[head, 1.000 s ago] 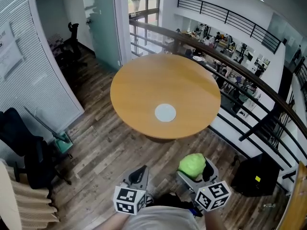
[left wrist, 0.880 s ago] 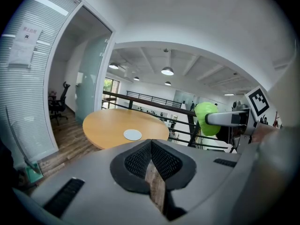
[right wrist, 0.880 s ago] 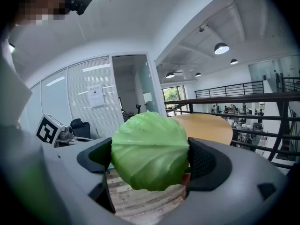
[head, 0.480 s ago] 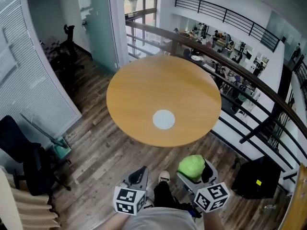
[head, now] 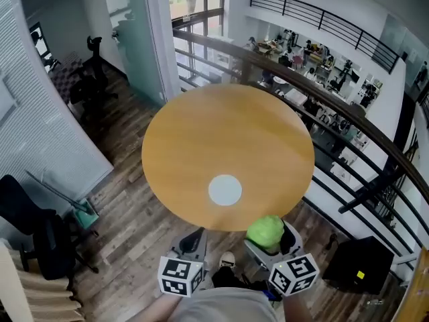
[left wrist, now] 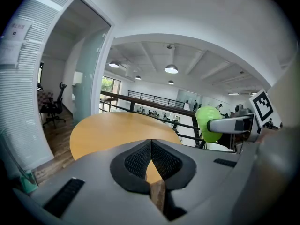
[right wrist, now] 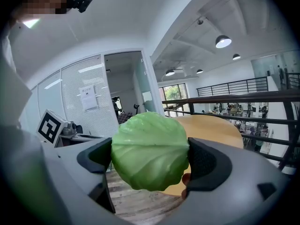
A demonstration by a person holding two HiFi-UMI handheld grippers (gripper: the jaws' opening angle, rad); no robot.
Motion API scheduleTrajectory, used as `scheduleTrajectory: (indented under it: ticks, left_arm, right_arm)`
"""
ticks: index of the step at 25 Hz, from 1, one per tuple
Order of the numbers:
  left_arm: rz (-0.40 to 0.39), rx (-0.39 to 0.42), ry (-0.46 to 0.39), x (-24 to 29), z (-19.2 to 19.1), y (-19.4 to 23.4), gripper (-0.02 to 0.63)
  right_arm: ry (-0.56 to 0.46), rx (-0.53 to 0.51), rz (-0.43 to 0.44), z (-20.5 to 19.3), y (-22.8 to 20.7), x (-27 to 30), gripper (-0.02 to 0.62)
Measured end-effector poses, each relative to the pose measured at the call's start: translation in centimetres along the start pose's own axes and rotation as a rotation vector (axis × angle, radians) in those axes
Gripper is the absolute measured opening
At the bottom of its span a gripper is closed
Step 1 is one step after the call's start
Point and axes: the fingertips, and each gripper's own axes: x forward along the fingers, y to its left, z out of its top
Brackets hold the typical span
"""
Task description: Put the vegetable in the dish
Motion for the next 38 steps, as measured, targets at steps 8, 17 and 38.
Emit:
scheduleTrajectory:
  ticks: [8, 17, 38]
  left_arm:
    - [0.062, -0.028, -0.023, 4.9, 3.7, 1.6, 0.021]
    - [0.041, -0.031, 0.011, 8.3, 5.1, 4.3, 0.021]
    - [-0.013, -0.048, 0.105, 15.9, 3.5, 10.7, 0.021]
  right_arm:
    - [0.033, -0.01, 0.05, 1.9, -3.6, 3.9, 0.471]
    - [0.077, 0.004, 0.033, 2.4, -4.6, 8.1, 0.471]
    - [0.265, 0.033, -0.016, -3.6, -7.1, 19.5, 0.471]
